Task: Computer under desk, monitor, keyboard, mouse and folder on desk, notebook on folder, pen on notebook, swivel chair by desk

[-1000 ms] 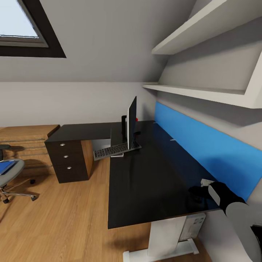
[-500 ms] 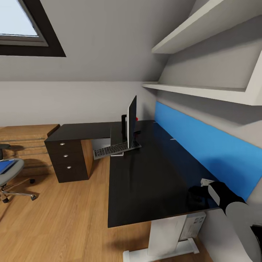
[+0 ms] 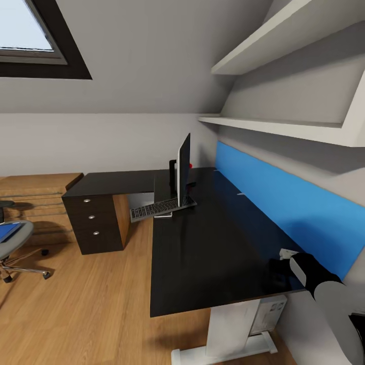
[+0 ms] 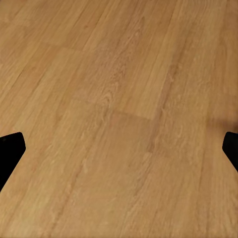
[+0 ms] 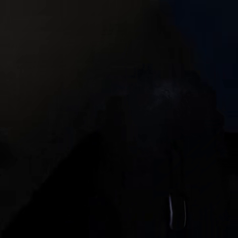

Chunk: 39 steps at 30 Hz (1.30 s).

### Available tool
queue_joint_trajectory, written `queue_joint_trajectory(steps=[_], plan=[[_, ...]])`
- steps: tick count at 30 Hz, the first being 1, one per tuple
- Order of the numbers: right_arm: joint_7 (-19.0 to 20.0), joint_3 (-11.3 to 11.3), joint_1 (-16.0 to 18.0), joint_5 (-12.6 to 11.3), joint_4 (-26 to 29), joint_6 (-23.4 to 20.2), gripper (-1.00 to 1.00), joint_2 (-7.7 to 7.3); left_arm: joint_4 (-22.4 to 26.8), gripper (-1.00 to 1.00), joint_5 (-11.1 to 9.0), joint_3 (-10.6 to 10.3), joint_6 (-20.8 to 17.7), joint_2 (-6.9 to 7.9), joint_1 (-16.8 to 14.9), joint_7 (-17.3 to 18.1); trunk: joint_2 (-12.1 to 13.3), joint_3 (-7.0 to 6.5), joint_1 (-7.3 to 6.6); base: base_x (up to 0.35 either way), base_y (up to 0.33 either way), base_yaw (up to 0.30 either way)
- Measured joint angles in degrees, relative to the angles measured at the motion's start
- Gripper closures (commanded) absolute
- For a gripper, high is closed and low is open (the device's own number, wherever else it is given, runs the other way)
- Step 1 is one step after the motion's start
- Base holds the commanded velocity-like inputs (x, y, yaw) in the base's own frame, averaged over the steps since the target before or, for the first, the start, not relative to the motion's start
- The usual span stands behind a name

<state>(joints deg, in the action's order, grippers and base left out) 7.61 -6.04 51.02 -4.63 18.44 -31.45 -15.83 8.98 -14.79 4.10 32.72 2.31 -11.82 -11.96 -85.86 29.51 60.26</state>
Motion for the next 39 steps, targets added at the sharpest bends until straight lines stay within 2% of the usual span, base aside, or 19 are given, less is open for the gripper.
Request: queue_joint_trajectory(steps=[23, 24, 36, 39], plan=[[0.14, -0.03, -0.03, -0.33, 0.15, -0.10, 1.00, 0.00, -0.05, -1.00, 0.01, -0.15, 0.00, 0.00, 0.00, 0.00, 0.00, 0.01, 0.00, 0.000, 0.000, 0.000], [0.01, -0.16, -0.06, -1.08, 0.37, 0.12, 1.00, 0.10, -0.08, -1.00, 0.02, -0.17, -0.03, 0.00, -0.01, 0.03, 0.40, -0.16, -0.21, 0.000, 0.000, 0.000], [0.03, -0.25, -0.07, -1.14, 0.51, 0.39, 1.00, 0.10, -0.08, -1.00, 0.10, -0.24, 0.00, 0.00, -0.01, 0.00, 5.21, -2.31, -2.84, 0.000, 0.000, 0.000], [-0.04, -0.06, -0.07, -0.97, 0.68, 0.45, 1.00, 0.54, -0.08, -1.00, 0.12, -0.25, 0.00, 0.00, -0.01, 0.00, 6.41, -2.85, -3.50, 0.000, 0.000, 0.000]])
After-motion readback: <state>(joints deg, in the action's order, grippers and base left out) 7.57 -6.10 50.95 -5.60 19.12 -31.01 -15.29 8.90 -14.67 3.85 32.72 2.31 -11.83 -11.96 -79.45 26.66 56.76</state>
